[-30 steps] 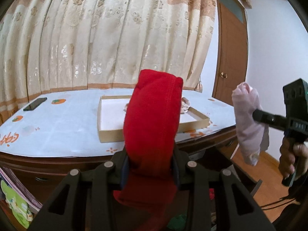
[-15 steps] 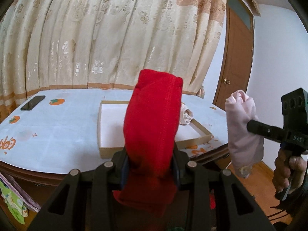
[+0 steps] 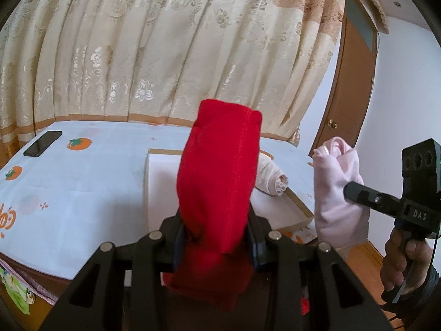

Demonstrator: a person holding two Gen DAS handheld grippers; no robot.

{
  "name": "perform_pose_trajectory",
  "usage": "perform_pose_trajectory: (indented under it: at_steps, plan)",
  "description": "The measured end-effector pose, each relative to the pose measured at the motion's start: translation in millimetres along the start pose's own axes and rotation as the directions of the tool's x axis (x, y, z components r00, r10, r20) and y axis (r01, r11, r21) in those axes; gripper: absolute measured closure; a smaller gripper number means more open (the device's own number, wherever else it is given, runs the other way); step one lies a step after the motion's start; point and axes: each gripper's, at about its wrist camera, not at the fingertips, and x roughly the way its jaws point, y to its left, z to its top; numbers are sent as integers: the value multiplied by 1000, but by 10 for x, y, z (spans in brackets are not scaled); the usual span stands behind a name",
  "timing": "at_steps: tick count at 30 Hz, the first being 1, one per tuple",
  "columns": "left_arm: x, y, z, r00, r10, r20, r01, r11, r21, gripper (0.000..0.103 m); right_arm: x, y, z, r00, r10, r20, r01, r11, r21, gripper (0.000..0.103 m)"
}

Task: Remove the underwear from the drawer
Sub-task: 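Carry both garments up over the cardboard tray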

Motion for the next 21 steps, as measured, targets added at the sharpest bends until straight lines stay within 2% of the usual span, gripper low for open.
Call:
perform_pose_trajectory:
  at_steps: [12,21]
  plan:
    - [340,225,255,999,3,-54,-5,999,-42,69,456,-92,195,999,-18,-33,18,1000,9,88]
    - [654,326,424,995,12,-96,-18,998,-68,69,855,-180,485,998,-35,-52,36,999,31,88]
